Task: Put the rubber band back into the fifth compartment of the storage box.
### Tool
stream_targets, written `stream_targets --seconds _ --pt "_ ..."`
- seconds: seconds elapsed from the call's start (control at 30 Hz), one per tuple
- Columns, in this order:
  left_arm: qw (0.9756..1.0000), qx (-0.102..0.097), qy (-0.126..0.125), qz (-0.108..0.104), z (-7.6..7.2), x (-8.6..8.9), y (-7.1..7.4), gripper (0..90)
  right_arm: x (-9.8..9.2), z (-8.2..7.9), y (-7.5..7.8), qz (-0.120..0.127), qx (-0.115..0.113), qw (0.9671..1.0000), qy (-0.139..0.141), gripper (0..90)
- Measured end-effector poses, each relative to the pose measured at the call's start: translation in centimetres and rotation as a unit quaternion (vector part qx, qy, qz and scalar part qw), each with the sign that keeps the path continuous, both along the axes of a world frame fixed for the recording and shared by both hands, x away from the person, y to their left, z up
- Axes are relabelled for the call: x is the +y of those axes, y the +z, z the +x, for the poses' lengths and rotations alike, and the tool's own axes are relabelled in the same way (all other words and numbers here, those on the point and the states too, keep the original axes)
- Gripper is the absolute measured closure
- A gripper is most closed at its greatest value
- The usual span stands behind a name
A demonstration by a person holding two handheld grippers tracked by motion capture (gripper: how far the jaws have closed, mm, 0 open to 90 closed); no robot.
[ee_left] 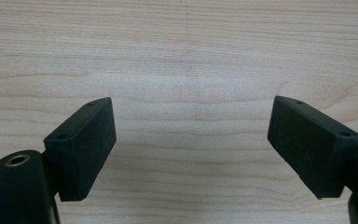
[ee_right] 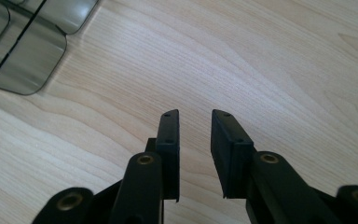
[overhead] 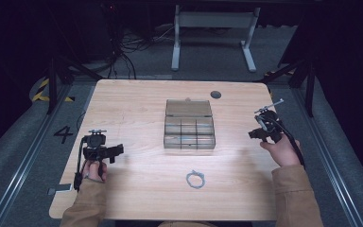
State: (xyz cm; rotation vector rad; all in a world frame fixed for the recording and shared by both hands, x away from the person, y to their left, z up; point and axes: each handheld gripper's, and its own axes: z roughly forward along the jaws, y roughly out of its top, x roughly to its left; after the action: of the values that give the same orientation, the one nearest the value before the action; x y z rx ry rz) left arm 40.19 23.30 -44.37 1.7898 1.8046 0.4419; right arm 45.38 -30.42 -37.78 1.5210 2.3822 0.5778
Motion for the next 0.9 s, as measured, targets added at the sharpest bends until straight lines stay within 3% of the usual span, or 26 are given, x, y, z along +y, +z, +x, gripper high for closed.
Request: stream_targets --seconds 0.07,0.23,0.47,0.6,0.77,0.9 --pt "1.0 0.001 -0.001 -0.001 0.0 0.0 0.0 16.0 0.0 0.0 0.0 0.009 0.001 0.9999 -0.006 73.6" --pt "1.0 0.001 -0.003 0.001 0.2 -0.2 -0.1 16.0 0.4 -0.1 -0.2 0.014 0.004 0.9998 0.011 69.7" --pt "1.0 0.002 -0.003 -0.001 0.4 -0.3 -0.1 16.0 1.8 -0.7 -0.5 -0.004 0.012 0.999 0.042 71.8" --pt "1.0 0.001 -0.007 -0.002 0.5 -0.5 -0.1 16.0 4.1 -1.3 -0.8 -0.029 0.021 0.9952 0.091 71.3" --pt "1.0 0.002 -0.007 -0.001 0.5 -0.4 -0.1 16.0 5.4 -2.0 -0.5 -0.019 0.031 0.9922 0.119 70.2" --pt "1.0 0.001 -0.007 -0.003 0.5 -0.4 0.0 16.0 6.6 -2.8 -0.3 -0.015 0.035 0.9879 0.15 70.0"
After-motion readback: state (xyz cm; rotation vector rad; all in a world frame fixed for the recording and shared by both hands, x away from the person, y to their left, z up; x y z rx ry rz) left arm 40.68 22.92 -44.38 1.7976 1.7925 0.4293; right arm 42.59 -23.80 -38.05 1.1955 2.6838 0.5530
